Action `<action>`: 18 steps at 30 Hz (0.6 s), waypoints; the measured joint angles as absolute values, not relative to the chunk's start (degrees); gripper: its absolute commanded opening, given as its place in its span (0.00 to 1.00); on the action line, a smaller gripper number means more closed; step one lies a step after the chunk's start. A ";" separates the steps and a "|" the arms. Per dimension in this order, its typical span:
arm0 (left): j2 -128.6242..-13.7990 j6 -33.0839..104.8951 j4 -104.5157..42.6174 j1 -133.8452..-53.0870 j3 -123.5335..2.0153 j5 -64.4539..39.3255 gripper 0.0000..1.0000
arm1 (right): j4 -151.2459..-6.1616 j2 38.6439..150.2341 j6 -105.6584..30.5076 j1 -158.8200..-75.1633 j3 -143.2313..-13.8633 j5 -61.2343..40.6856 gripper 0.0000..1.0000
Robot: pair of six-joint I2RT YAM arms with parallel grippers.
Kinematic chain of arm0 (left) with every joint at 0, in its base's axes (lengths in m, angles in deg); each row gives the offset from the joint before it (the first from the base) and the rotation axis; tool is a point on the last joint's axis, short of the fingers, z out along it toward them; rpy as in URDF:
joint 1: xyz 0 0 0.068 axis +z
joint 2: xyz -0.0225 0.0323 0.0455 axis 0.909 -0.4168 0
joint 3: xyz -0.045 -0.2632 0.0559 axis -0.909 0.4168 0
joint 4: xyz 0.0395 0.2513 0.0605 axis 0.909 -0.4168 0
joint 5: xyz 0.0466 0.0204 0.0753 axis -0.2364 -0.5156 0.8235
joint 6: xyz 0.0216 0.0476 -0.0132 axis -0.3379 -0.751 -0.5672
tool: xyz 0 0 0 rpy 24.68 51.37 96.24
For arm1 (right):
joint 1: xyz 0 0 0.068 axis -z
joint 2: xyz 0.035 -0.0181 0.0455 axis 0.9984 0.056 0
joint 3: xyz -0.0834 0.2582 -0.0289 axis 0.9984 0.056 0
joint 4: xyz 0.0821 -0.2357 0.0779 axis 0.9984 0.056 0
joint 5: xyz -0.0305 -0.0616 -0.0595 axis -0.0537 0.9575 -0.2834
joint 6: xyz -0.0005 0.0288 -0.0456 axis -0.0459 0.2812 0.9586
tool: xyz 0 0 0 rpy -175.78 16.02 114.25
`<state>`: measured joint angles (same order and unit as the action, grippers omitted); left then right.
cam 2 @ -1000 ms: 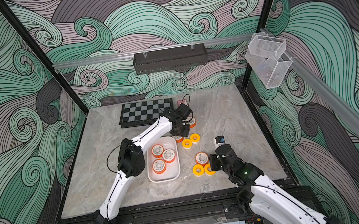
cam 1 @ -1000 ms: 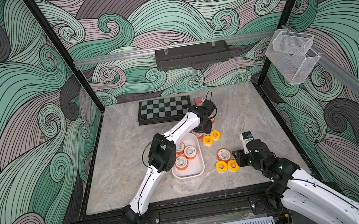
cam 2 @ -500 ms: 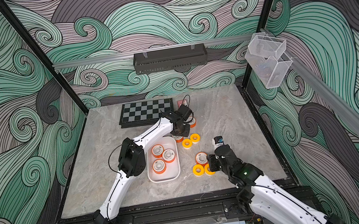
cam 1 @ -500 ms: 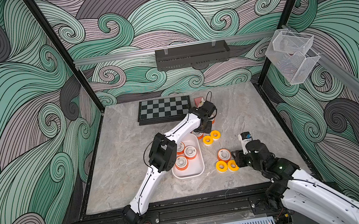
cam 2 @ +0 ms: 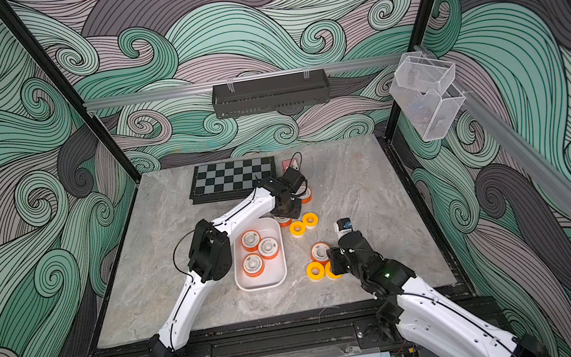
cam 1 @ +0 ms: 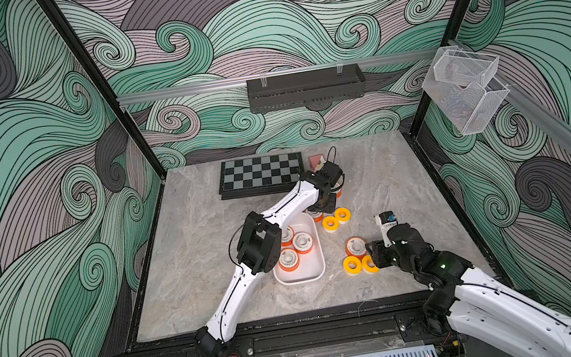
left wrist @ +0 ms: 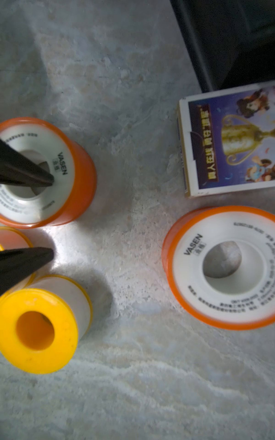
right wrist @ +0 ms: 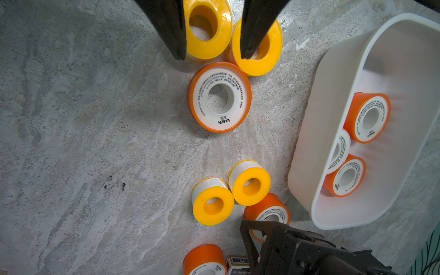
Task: Put the sealing tape into the storage box
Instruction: Pick up the sealing tape at the center of the board.
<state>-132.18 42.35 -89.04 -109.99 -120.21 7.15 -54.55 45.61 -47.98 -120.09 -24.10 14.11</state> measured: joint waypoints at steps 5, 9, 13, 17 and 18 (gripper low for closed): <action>-132.18 42.54 -89.04 -109.99 -120.14 7.78 0.46 | -54.66 45.61 -47.83 -120.44 -24.10 14.33 0.42; -132.18 42.67 -89.00 -109.99 -120.05 8.11 0.44 | -54.99 45.61 -47.81 -120.68 -24.10 14.67 0.42; -132.22 42.70 -89.06 -109.99 -120.05 8.27 0.44 | -55.27 45.61 -47.81 -120.96 -24.10 14.83 0.42; -132.22 42.70 -89.19 -109.99 -120.05 8.29 0.44 | -55.34 45.61 -47.81 -121.18 -24.10 15.00 0.42; -132.22 42.70 -89.26 -109.99 -120.05 8.29 0.44 | -55.34 45.61 -47.81 -121.27 -24.10 15.05 0.42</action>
<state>-132.22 42.70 -89.26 -109.99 -120.05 8.29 -55.34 45.61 -47.81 -121.27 -24.10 15.05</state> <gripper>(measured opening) 0.438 0.418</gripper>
